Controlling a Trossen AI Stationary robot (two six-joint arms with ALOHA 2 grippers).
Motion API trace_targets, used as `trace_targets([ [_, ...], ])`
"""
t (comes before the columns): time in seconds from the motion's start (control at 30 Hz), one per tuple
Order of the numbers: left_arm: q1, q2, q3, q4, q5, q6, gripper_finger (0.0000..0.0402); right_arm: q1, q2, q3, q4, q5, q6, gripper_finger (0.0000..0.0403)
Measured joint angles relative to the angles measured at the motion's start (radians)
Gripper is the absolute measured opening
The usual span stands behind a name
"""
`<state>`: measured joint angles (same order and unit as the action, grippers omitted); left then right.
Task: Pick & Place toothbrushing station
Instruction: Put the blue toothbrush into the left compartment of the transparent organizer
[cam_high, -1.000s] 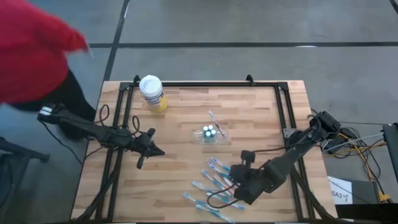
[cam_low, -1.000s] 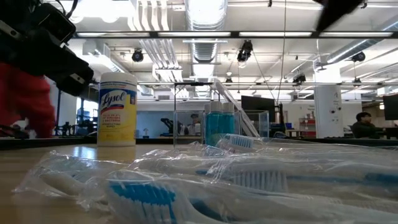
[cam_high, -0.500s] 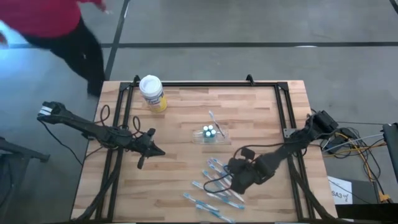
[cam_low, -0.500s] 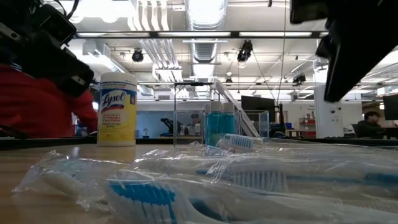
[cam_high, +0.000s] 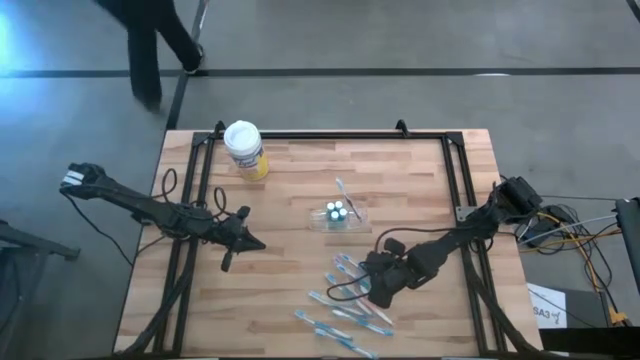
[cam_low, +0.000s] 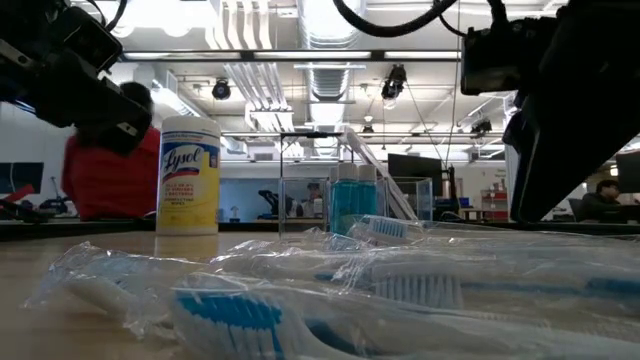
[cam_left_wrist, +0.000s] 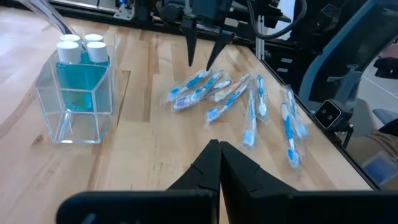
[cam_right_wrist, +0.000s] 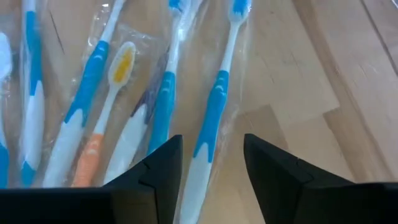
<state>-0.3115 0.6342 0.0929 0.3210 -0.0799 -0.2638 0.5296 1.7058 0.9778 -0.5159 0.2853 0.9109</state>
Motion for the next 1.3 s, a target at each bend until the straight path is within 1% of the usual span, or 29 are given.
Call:
trace_targets([
  [0.23,0.000,0.000,0.000,0.000,-0.013,0.000,0.0005,-0.006,0.009,-0.043,0.035,0.001,0.010,0.0166],
  [0.37,0.000,0.000,0.000,0.000,-0.013,-0.016,0.0005,-0.010,0.012,-0.064,0.086,0.001,0.002,0.0160],
  [0.67,0.000,0.000,0.000,0.002,-0.026,-0.001,0.0005,-0.012,0.012,-0.087,0.092,0.001,-0.005,0.0144],
  [0.83,0.000,0.000,0.000,0.002,-0.025,-0.008,0.0005,-0.020,0.011,-0.129,0.144,0.001,-0.006,0.0136],
  [0.97,0.000,0.000,0.000,0.002,-0.026,-0.003,0.0005,-0.022,0.009,-0.145,0.154,0.002,-0.005,0.0129],
  [1.03,0.000,0.000,0.000,0.004,-0.026,0.001,0.0005,-0.022,0.009,-0.146,0.153,0.005,-0.005,0.0119],
  [1.1,0.000,0.000,0.000,0.005,-0.027,0.004,0.0005,-0.022,0.007,-0.146,0.149,0.006,-0.008,0.0100],
  [1.23,0.000,0.000,0.000,0.009,-0.026,0.004,0.0005,-0.023,-0.014,-0.138,0.117,0.008,-0.062,0.0046],
  [1.3,0.000,0.000,0.000,0.010,-0.026,0.003,0.0005,-0.023,-0.036,-0.131,0.112,0.029,-0.083,0.0022],
])
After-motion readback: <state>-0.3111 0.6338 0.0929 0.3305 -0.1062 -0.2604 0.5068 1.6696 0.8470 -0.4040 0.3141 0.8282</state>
